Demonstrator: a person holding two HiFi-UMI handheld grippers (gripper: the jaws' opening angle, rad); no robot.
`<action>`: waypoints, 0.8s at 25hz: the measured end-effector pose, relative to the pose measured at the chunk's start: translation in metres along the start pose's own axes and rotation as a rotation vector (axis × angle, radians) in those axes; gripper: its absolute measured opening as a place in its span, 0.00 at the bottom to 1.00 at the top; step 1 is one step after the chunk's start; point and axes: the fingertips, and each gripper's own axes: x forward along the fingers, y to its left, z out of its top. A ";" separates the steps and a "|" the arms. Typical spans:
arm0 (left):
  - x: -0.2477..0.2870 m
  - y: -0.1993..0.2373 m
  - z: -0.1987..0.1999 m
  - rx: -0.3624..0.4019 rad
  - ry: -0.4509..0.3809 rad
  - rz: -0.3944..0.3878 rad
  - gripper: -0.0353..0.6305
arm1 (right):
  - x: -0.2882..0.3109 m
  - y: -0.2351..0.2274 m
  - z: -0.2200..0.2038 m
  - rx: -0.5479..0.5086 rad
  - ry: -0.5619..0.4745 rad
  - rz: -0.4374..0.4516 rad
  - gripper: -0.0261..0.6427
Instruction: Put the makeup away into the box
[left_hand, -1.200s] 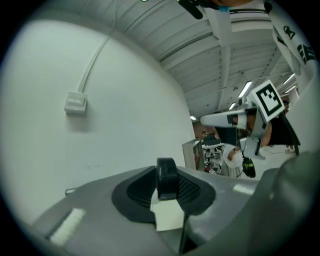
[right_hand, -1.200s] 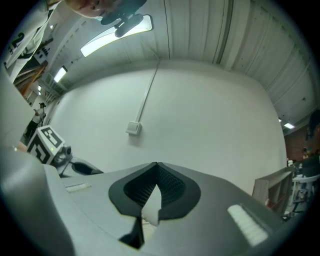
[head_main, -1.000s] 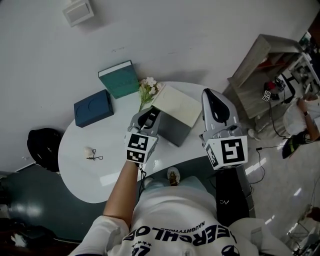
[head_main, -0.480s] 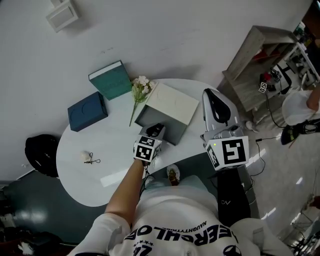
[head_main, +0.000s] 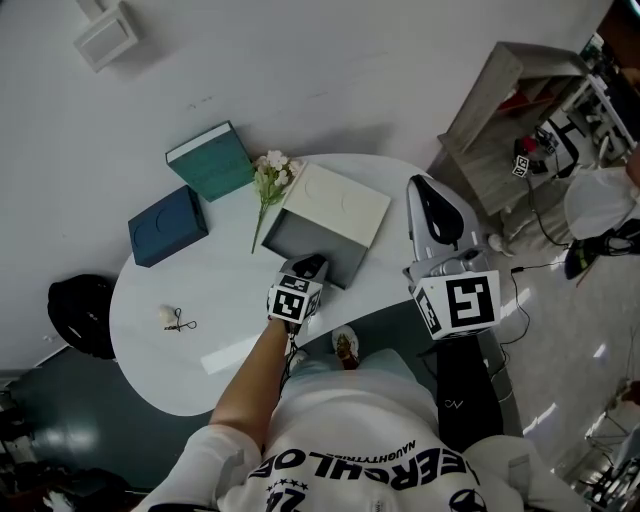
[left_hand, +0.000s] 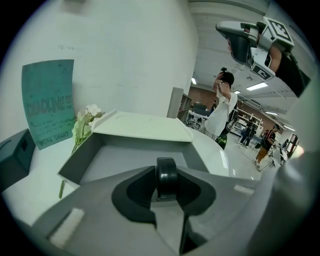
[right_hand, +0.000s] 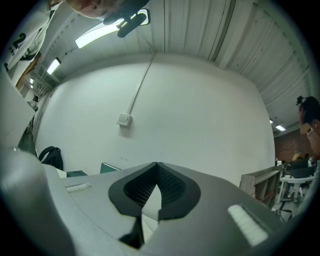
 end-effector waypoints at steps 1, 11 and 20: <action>0.001 0.000 -0.001 0.006 0.006 0.002 0.18 | 0.000 -0.001 0.001 -0.001 -0.002 -0.001 0.08; 0.006 -0.005 -0.004 0.037 -0.004 -0.011 0.34 | 0.002 -0.001 -0.001 0.004 -0.003 0.005 0.08; 0.003 -0.009 -0.002 0.022 0.000 -0.021 0.42 | 0.005 0.001 0.001 0.007 -0.011 0.017 0.08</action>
